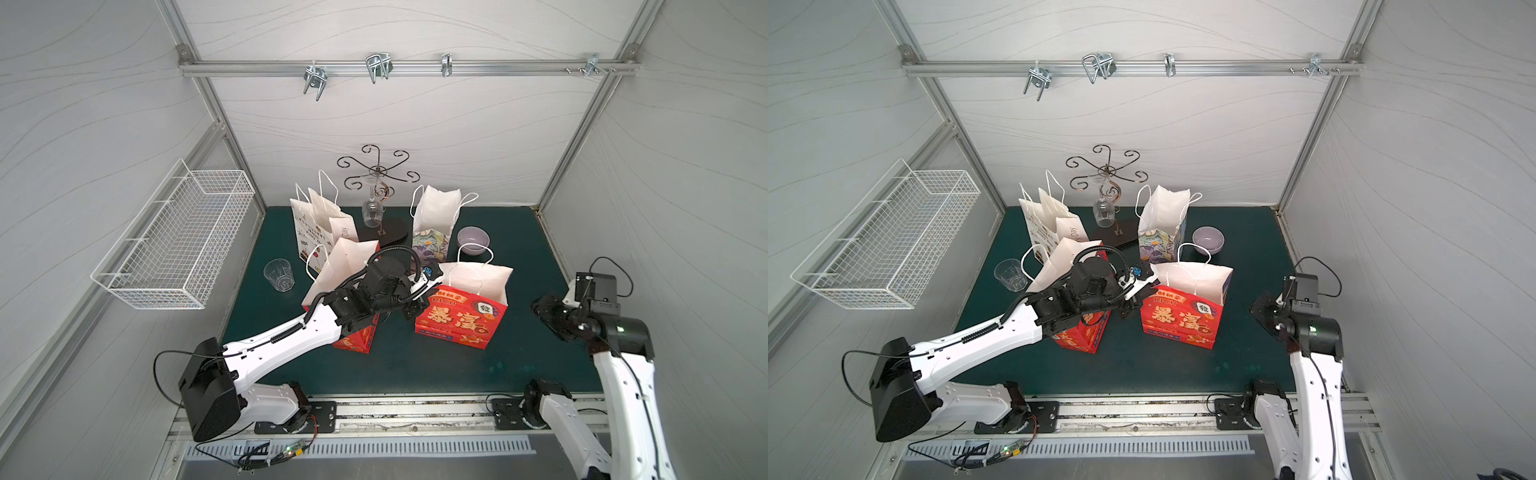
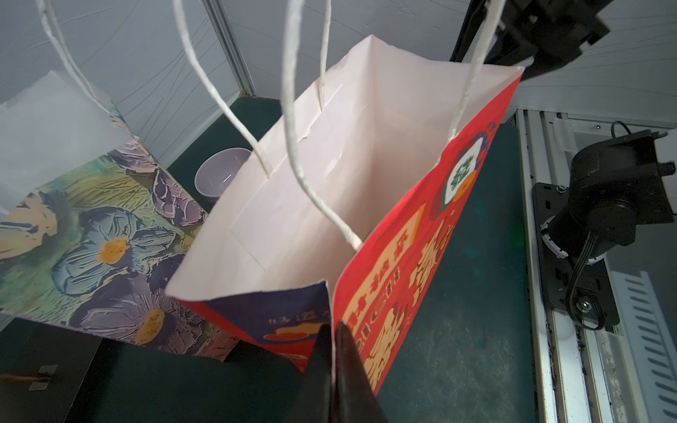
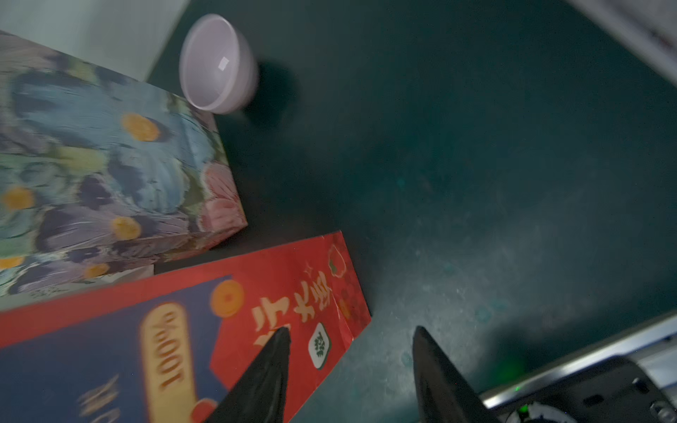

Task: Put away the paper bag
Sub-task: Press the paper bag at the center of the board.

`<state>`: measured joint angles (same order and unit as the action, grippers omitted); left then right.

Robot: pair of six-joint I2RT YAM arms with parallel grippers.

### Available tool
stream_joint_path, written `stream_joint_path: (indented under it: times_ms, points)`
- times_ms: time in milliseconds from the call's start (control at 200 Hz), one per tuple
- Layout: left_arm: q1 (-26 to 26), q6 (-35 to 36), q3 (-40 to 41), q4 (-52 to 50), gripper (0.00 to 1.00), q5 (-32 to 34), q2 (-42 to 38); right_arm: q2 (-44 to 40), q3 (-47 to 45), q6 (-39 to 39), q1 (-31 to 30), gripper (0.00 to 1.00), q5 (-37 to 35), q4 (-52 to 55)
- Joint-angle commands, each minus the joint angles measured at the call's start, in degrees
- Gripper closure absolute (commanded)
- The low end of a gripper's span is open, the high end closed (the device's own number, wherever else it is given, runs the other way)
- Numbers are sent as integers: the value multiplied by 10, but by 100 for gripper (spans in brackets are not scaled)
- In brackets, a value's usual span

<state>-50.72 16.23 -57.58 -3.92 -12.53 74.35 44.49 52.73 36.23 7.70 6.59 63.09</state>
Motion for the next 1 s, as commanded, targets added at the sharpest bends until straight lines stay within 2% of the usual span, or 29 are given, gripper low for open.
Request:
stream_joint_path:
  times_ms: [0,205,285,405,500,910,995]
  points:
    - [2,-3,-6,34,100,-3,-2,20,-42,24,32,45,118,-3]
    - [2,-2,-14,34,100,-14,7,124,-101,-38,50,43,261,-78]
    - [2,0,-16,34,100,-17,11,161,-113,-63,50,44,286,-77]
    - [2,1,-20,37,100,-20,16,160,-129,-69,50,44,339,-105]
    - [2,-1,-21,37,100,-23,20,146,-138,-70,44,37,393,-144]
    - [2,-3,-19,39,100,-23,23,123,-142,-55,28,37,481,-204]
    - [2,-5,-19,39,100,-16,20,97,-118,-67,34,35,450,-185]
